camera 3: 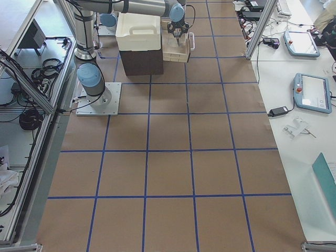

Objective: Put scissors in drawer and close it
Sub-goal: 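Lower the scissors into the open drawer and open the right gripper, then raise the right gripper out of the drawer and withdraw it, then reach the left gripper over the drawer's white handle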

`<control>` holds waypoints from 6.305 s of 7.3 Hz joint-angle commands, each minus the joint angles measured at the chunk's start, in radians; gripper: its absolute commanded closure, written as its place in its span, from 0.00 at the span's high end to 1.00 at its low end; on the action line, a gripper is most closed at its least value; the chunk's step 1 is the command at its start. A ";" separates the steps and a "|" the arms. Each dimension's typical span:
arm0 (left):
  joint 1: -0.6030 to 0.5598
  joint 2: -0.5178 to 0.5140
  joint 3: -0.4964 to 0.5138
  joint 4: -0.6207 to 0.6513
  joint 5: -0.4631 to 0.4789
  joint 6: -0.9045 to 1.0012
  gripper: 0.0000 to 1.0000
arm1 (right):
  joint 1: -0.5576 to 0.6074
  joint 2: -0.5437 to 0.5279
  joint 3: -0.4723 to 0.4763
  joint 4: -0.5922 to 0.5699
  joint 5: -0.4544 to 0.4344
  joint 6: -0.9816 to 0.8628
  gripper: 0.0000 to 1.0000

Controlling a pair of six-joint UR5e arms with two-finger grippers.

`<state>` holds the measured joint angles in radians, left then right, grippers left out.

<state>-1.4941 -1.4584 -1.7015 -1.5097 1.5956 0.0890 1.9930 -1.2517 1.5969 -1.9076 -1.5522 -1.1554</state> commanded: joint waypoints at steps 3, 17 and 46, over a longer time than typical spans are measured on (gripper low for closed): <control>0.000 0.004 0.000 0.000 0.004 0.000 1.00 | 0.012 0.011 0.000 -0.002 0.001 0.010 0.00; 0.000 0.000 -0.004 -0.018 -0.006 -0.015 1.00 | 0.012 0.006 0.000 -0.004 0.026 0.046 1.00; -0.359 -0.721 0.327 0.295 -0.009 -0.407 1.00 | -0.459 -0.362 -0.089 0.292 0.011 0.951 1.00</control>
<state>-1.8534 -2.1798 -1.3760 -1.2037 1.5962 -0.3165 1.5350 -1.6149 1.5079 -1.6145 -1.5445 -0.2318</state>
